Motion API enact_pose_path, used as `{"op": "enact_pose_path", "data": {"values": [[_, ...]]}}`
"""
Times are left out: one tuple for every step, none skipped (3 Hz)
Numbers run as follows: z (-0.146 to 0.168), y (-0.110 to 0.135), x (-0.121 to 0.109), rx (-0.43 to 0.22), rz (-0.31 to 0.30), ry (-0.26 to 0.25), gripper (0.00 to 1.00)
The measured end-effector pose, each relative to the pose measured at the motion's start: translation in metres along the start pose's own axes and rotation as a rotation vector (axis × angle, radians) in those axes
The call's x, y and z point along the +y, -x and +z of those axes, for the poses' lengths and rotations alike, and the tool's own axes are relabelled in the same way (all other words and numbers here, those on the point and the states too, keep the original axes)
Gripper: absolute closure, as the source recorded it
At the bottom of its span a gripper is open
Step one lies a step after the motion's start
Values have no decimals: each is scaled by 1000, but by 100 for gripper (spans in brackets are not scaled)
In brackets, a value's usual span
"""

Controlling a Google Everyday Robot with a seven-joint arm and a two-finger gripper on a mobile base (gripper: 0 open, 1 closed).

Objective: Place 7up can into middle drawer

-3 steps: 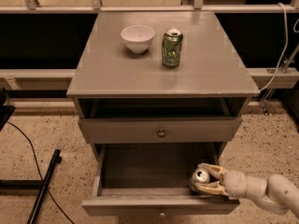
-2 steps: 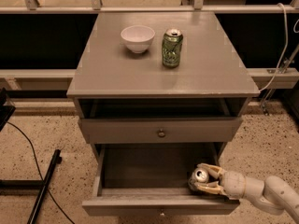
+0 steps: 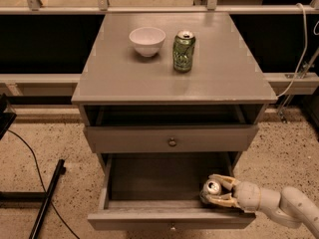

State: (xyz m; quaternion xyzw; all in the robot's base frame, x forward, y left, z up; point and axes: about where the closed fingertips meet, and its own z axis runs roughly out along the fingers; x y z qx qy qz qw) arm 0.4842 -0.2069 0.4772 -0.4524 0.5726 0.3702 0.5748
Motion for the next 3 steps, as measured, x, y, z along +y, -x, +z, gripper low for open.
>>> {"op": "enact_pose_path", "data": {"values": [[2,0,0,-2,1,4,5],[4,0,1,-4,1,6,0],[4,0,1,-4,1,6,0]]}}
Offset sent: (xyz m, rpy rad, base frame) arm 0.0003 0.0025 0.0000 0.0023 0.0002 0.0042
